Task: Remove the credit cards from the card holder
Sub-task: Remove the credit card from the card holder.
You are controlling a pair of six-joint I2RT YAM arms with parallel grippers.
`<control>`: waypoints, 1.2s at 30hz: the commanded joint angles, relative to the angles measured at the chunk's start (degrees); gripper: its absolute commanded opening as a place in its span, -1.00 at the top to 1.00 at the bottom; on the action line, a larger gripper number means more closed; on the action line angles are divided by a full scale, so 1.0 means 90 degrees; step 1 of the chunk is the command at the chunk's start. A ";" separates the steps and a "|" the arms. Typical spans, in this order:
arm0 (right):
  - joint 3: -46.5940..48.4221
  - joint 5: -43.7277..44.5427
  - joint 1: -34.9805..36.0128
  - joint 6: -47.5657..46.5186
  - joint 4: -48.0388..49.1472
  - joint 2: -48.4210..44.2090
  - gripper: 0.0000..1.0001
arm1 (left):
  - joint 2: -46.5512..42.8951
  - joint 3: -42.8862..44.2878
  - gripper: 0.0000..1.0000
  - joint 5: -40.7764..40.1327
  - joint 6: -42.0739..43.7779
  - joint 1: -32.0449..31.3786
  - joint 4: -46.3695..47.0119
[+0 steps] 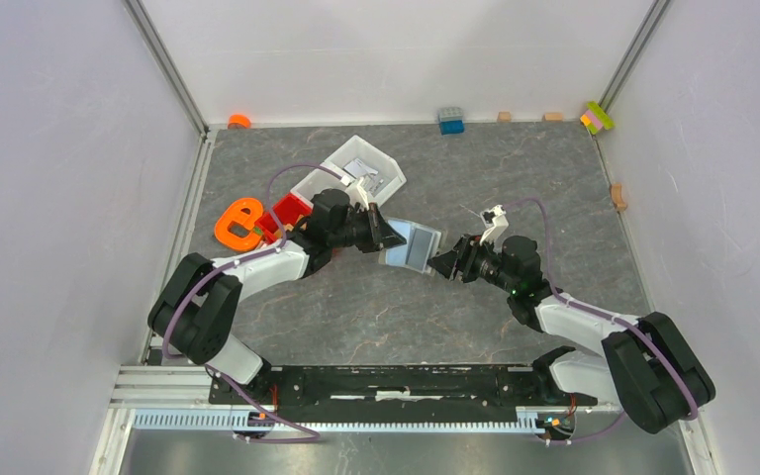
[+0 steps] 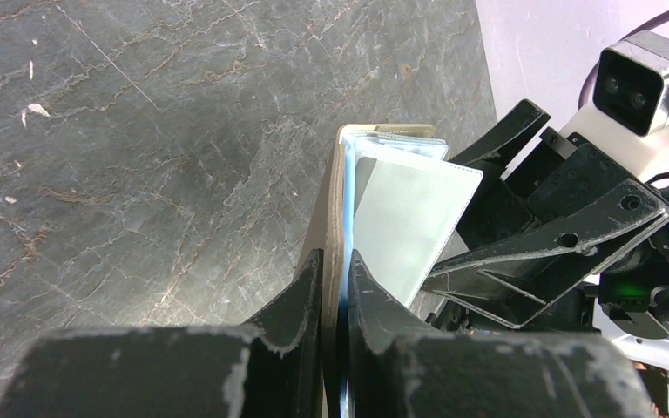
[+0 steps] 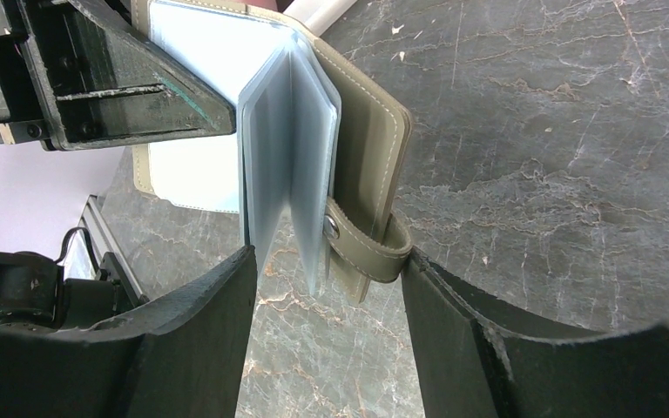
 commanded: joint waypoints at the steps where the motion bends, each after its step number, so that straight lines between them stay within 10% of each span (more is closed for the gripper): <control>1: 0.0271 -0.0068 0.0013 -0.0081 0.0109 0.0054 -0.34 | -0.0272 0.0169 0.94 -0.0108 0.0264 -0.0020 0.0130; 16: 0.0319 -0.0197 0.0019 -0.0054 0.0162 0.0234 -0.47 | -0.0307 0.0194 0.95 -0.0321 0.0360 -0.0038 -0.0066; 26: 0.0096 -0.0115 0.0014 -0.0051 0.0476 -0.0173 0.36 | -0.0233 0.0163 0.95 0.0014 0.0221 -0.0039 0.0247; 36: 0.0123 0.0754 0.0002 -0.0198 -0.0277 -0.0502 -0.11 | -0.0417 0.0007 0.95 0.0115 0.0129 0.0005 0.0516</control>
